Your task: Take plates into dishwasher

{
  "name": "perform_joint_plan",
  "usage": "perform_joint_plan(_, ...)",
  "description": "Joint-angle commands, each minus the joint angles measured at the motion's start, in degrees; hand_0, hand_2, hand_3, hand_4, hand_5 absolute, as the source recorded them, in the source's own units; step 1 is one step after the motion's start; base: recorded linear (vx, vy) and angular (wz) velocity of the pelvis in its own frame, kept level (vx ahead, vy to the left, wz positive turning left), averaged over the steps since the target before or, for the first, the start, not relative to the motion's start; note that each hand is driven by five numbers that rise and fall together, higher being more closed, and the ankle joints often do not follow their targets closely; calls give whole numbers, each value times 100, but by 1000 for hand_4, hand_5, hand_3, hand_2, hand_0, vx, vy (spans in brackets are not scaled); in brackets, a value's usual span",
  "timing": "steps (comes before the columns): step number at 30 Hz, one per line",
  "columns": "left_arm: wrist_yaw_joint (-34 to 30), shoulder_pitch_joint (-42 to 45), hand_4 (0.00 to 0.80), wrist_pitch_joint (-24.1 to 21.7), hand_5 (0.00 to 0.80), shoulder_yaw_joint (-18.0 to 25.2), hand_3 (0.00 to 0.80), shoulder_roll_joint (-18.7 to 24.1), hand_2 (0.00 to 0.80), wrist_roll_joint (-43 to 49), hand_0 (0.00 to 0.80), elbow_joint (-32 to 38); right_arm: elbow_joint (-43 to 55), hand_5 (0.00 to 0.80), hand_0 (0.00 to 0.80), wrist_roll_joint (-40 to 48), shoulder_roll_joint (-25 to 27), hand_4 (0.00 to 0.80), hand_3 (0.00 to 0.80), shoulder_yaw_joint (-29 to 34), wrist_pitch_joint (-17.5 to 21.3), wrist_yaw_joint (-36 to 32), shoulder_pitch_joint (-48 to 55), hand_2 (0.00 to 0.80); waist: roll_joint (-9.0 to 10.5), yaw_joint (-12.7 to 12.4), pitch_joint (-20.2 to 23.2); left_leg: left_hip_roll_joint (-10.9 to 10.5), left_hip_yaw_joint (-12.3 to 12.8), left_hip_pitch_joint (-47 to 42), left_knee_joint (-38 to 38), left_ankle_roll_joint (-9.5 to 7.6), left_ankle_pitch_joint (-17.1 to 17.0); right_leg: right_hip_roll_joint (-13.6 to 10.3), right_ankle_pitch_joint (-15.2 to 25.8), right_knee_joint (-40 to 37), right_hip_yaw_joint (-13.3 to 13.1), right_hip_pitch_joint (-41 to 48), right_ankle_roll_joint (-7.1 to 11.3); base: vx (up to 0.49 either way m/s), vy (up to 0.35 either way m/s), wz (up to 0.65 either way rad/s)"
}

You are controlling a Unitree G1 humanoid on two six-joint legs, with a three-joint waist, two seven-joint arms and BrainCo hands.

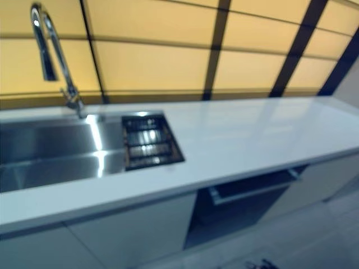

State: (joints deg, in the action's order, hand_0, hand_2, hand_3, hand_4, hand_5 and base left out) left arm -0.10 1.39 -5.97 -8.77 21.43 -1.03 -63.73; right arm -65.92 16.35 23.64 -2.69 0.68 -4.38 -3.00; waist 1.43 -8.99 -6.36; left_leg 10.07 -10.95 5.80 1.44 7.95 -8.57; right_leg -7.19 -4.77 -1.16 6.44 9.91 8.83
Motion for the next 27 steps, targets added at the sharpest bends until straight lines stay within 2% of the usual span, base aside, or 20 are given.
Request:
perform_joint_plan(1, 67, -426, 0, -94, 0, 227, 0, 169, 0, -300, 0, 40, 228, 0, 0, -63, 204, 0, 0, 211, 263, 117, -248, 0, 85, -136, -264, -457, 77, 452, -146, -264, -131, 95, -108, 703, -236, -38, -331, -271, -197, 2)
perform_joint_plan(4, 91, -403, 0, -163, 0, 266, 0, 148, 0, -413, 0, 17, 178, 0, 0, -77, 221, 0, 0, 151, 245, 114, -282, 0, -41, -101, -321, -304, 105, 451, -27, -145, -293, 268, -167, 719, -201, -42, -472, -206, -177, -4)
perform_joint_plan(5, 94, -377, 0, -150, 0, 281, 0, 124, 0, -460, 0, 40, 164, 0, 0, -169, 217, 0, 0, 114, 200, 126, -290, 0, -128, -58, -358, -193, 284, 447, 86, -66, -427, 387, -198, 710, -141, -2, -546, -204, -172, -10)
perform_joint_plan(7, 103, -361, 0, -132, 0, 275, 0, 108, 0, -492, 0, 52, 122, 0, 0, -200, 209, 0, 0, 105, 218, 136, -277, 0, -180, -5, -385, -111, 455, 443, 111, -25, -491, 437, -206, 714, -104, 23, -579, -198, -139, 4)
perform_joint_plan(9, 82, -379, 0, -82, 0, 244, 0, 43, 0, -500, 0, -12, -18, 0, 0, -214, 184, 0, 0, 134, 241, 175, -234, 0, -211, 124, -396, -90, 787, 464, -125, -25, -414, 457, -149, 642, -54, 64, -626, -258, -111, 29)
perform_joint_plan(12, 115, -392, 0, -49, 0, 233, 0, -30, 0, -550, 0, -68, -111, 0, 0, -210, 174, 0, 0, 150, 194, 233, -228, 0, -152, 206, -367, -258, 860, 435, -569, -120, -94, 381, -33, 521, -15, 32, -650, -208, -43, 52)
perform_joint_plan(13, 127, -389, 0, -44, 0, 238, 0, -55, 0, -570, 0, -77, -116, 0, 0, -227, 174, 0, 0, 149, 158, 265, -228, 0, -106, 240, -356, -365, 881, 417, -807, -179, 99, 331, 27, 477, 5, 1, -655, -330, -41, 12)
perform_joint_plan(14, 156, -376, 0, 5, 0, 256, 0, -97, 0, -585, 0, -62, -171, 0, 0, -250, 171, 0, 0, 158, 161, 259, -231, 0, -21, 293, -330, -570, 944, 365, -1250, -288, 425, 249, 158, 398, 79, -86, -667, -261, -31, 4)
perform_joint_plan(17, 200, -316, 0, 49, 0, 310, 0, -141, 0, -588, 0, -37, -215, 0, 0, -261, 143, 0, 0, 189, 210, 240, -218, 0, 80, 365, -284, -822, 1034, 184, -1612, -444, 789, 195, 340, 304, 164, -221, -660, -214, -26, 6)
perform_joint_plan(19, 192, -283, 0, 51, 0, 361, 0, -162, 0, -563, 0, -60, -212, 0, 0, -259, 108, 0, 0, 223, 234, 237, -203, 0, 131, 447, -235, -943, 1127, -27, -1770, -489, 930, 220, 473, 182, 234, -302, -652, -204, 0, 22)
perform_joint_plan(25, 95, -275, 0, -45, 0, 372, 0, -220, 0, -531, 0, -54, -169, 0, 0, -349, 99, 0, 0, 421, 291, 344, -1, 0, 210, 743, -72, -1044, 1572, -427, -2057, -425, 1192, 225, 733, -80, 492, -464, -615, -178, 69, 41)
perform_joint_plan(27, 11, -265, 0, -152, 0, 372, 0, -237, 0, -583, 0, -43, -150, 0, 0, -321, 115, 0, 0, 474, 304, 357, 55, 0, 206, 805, -36, -1049, 1640, -524, -1938, -439, 1266, 228, 754, -61, 524, -509, -593, -155, 156, 84)
